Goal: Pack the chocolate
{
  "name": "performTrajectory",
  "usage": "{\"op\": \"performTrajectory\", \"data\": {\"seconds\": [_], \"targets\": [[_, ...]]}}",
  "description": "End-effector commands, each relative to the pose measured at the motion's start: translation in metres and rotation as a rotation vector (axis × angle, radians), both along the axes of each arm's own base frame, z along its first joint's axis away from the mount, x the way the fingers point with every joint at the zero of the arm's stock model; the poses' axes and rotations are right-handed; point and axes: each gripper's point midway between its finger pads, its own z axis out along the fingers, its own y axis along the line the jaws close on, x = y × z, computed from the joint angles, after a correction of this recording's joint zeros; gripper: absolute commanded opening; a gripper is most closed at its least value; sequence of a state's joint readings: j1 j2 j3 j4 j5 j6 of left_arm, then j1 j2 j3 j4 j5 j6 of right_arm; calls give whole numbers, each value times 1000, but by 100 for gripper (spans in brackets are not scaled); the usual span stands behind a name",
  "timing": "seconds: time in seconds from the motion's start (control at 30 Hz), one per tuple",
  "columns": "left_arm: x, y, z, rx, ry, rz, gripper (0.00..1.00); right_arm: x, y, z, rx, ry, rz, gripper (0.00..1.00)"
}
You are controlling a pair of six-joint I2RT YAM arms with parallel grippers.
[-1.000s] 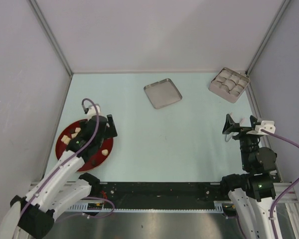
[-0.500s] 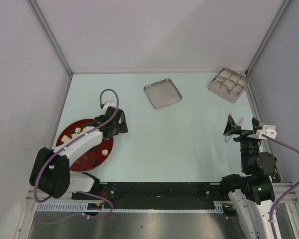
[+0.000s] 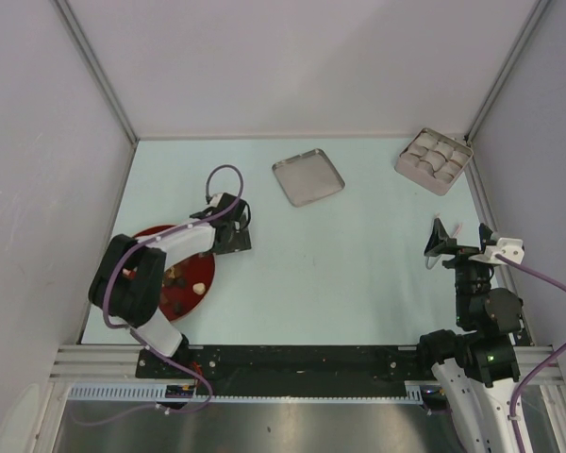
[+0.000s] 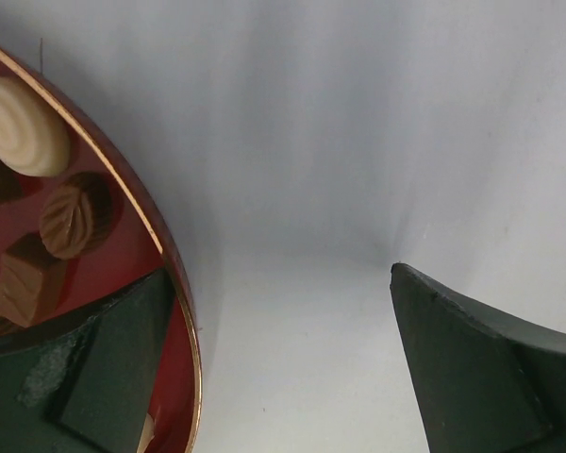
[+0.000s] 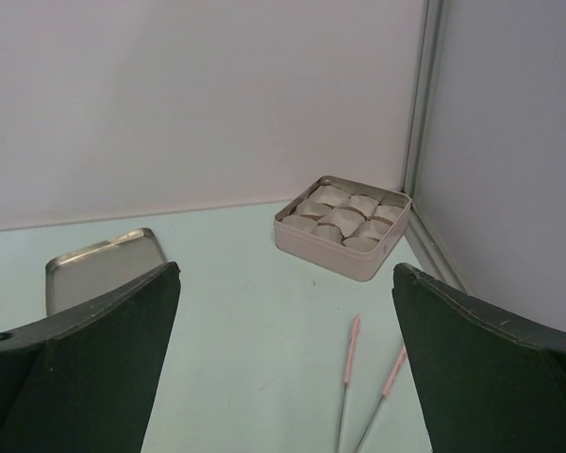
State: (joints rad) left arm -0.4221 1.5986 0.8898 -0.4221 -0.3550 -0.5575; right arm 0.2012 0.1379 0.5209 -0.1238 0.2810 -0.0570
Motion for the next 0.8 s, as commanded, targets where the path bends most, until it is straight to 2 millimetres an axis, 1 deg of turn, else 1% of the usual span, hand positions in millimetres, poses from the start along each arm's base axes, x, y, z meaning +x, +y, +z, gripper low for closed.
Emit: {"op": "performTrajectory", "data": {"seconds": [0.0,0.03,0.1,0.13,0.17,0.2,0.23,0.27,0.3,0.33,0.37,0.4,0.43,0.47,0.5,0.53,0.6,0.63,0.73,0.77], "targets": [[29,-14,3,-30,-26,-17,100,-4,-3,11,4,-52,-12,100],[34,-20,0,-44,-18,-33,100,-4,-3,11,3,-52,-12,100],[41,-27,-2,-49,-8,-72,100,-4,-3,12,3,-53,-14,100],[50,-33,4,-59,-23,-88,100,-3,-4,10,4,-51,-18,100],[53,-36,-2,-59,-3,-104,100,-3,-3,11,3,-51,-17,100],[57,-39,-1,-52,-3,-129,100,-3,-3,10,3,-51,-17,100],[68,-44,6,-57,-23,-140,100,-2,-2,10,3,-50,-9,100],[72,-48,1,-60,-10,-154,100,-2,-1,9,2,-48,-8,100],[77,-53,1,-57,-11,-175,100,-1,-1,8,0,-45,-6,100],[89,-61,11,-67,-36,-188,100,0,0,8,0,-42,0,100],[93,-65,12,-71,-34,-199,100,0,0,8,0,-42,0,100],[96,-71,5,-71,-15,-220,100,1,1,7,-2,-36,2,100],[108,-81,16,-88,-45,-233,100,1,1,7,-2,-36,3,100],[112,-88,15,-97,-42,-246,100,1,2,7,-2,-36,5,100],[112,-96,9,-108,-22,-266,100,1,2,6,-2,-35,5,100],[124,-106,18,-124,-48,-276,100,2,1,6,-2,-33,3,100],[128,-121,20,-144,-52,-300,100,3,2,5,-5,-29,3,100],[134,-130,20,-162,-57,-310,100,3,2,4,-6,-24,3,100],[139,-145,23,-187,-67,-324,100,4,2,3,-10,-18,2,100],[141,-146,24,-192,-69,-322,100,5,2,3,-11,-16,5,100]]}}
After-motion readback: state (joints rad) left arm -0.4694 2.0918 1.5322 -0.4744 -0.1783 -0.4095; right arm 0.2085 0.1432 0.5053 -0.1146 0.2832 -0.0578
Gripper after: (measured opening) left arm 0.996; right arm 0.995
